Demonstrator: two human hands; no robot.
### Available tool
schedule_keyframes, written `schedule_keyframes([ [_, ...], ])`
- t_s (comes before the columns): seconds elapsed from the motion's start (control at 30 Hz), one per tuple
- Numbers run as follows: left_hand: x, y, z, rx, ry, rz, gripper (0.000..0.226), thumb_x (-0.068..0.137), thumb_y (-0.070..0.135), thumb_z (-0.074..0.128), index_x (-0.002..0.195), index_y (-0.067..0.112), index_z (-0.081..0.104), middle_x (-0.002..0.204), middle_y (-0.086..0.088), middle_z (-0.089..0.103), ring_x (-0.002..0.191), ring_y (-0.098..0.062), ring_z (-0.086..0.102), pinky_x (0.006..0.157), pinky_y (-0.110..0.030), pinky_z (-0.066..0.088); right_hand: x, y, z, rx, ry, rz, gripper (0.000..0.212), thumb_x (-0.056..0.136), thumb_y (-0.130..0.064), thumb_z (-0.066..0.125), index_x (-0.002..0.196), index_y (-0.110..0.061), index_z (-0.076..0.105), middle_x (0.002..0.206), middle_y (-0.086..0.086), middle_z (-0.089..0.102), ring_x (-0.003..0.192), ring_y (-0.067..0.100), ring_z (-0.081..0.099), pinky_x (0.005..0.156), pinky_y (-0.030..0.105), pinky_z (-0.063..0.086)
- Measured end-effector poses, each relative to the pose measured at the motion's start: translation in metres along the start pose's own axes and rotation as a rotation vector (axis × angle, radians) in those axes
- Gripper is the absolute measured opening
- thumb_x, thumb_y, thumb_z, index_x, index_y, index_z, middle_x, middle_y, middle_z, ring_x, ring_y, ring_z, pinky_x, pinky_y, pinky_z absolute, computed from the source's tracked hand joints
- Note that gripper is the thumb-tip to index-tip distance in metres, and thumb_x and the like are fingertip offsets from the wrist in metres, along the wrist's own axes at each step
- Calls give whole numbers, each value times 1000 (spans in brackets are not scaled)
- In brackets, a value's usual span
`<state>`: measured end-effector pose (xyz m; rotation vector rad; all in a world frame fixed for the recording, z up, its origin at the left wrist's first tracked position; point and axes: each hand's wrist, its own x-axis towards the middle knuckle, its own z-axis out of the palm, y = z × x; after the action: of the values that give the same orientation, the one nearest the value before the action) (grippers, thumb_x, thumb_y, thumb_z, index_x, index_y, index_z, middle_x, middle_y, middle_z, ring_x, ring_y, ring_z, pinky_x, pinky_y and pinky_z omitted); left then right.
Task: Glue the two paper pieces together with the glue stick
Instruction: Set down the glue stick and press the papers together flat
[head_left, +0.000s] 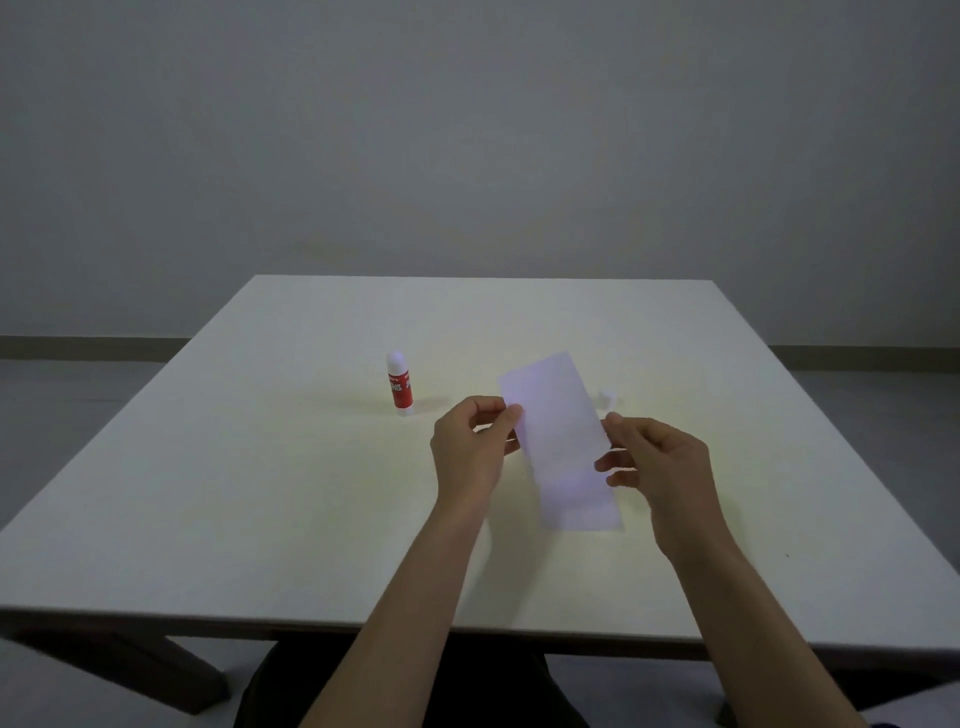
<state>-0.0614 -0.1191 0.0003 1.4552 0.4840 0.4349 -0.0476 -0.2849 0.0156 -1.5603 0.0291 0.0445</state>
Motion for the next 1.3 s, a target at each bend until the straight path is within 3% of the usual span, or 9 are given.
schedule_keyframes([
  [0.2,8,-7,11,242,-152,11,15,73,14,76,62,21,69,63,7,69,54,-7,68,56,-21,54,15,12,-21,-146,-102,82,9,79,-3,68,71,0,68,64,14,63,46,18,56,43,26,41],
  [0.33,16,-13,12,501,-221,-25,13,68,24,78,59,22,70,62,6,72,62,-10,71,71,-30,54,21,29,-28,-213,-98,179,15,78,-2,69,64,1,64,51,11,55,39,19,47,40,27,35],
  [0.43,20,-15,14,594,-257,-45,14,67,25,79,57,21,70,56,6,69,57,-8,68,70,-29,53,22,37,-28,-258,-102,207,16,77,-4,71,64,2,64,43,9,57,33,21,45,41,28,35],
  [0.73,27,-18,10,601,-331,-113,14,68,22,80,62,13,73,57,2,69,49,-1,62,65,-21,48,26,40,-32,-328,-171,209,17,77,-4,71,64,5,65,41,8,59,33,21,45,38,26,36],
  [0.9,28,-20,10,606,-340,-118,15,68,23,80,58,15,71,56,2,69,53,-4,62,65,-23,47,26,42,-33,-369,-186,196,18,77,-4,70,61,2,64,39,6,59,33,20,46,36,24,36],
  [1.07,29,-21,12,625,-340,-119,15,68,24,79,58,17,71,53,6,67,41,7,53,56,-21,42,27,42,-32,-422,-189,176,19,76,-2,70,59,-1,64,38,5,59,31,18,47,36,24,38],
  [1.3,27,-22,12,640,-342,-115,15,68,25,79,58,18,71,56,5,68,40,7,52,55,-21,40,26,39,-31,-484,-200,174,16,76,-2,69,62,2,64,41,7,60,29,15,47,36,23,39],
])
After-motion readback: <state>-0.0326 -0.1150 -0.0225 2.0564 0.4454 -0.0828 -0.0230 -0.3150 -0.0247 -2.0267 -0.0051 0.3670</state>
